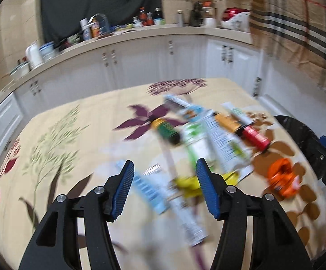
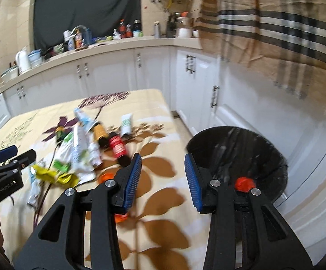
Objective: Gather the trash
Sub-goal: 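Move the right tool back to the table and grasp the orange plastic bag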
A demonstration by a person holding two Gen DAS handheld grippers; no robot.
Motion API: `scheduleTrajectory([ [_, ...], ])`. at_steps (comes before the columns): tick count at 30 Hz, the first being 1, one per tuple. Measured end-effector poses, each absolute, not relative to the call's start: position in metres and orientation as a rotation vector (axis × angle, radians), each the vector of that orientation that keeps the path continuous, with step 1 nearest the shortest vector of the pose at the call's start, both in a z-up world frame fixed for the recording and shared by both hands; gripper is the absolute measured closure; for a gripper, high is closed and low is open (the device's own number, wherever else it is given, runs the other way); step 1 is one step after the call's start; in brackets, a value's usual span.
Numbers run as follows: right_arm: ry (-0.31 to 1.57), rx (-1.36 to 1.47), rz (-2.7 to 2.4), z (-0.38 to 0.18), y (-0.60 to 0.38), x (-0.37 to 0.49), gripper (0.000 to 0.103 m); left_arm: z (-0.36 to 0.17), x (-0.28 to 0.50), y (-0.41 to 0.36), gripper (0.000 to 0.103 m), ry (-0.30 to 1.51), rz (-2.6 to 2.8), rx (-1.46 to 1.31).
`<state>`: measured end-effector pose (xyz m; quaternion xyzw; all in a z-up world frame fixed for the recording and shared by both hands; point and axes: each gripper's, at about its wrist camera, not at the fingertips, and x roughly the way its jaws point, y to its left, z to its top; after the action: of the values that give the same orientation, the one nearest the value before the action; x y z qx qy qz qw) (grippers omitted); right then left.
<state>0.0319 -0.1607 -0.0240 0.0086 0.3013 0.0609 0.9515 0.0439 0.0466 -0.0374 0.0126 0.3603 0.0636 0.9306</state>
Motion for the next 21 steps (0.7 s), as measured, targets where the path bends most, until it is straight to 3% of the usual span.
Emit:
scheduleTrajectory([
  [4, 0.642, 0.004, 0.155, -0.031, -0.145, 0.029, 0.064, -0.045, 0.026, 0.078, 0.046, 0.751, 0.180, -0.005],
  [8, 0.664, -0.008, 0.177, -0.037, -0.131, 0.028, 0.055, -0.052, 0.013, 0.100, 0.046, 0.765, 0.219, -0.030],
  [21, 0.747, -0.067, 0.206, -0.054, -0.107, 0.036, 0.050, -0.067, -0.001, 0.127, 0.043, 0.795, 0.267, -0.075],
])
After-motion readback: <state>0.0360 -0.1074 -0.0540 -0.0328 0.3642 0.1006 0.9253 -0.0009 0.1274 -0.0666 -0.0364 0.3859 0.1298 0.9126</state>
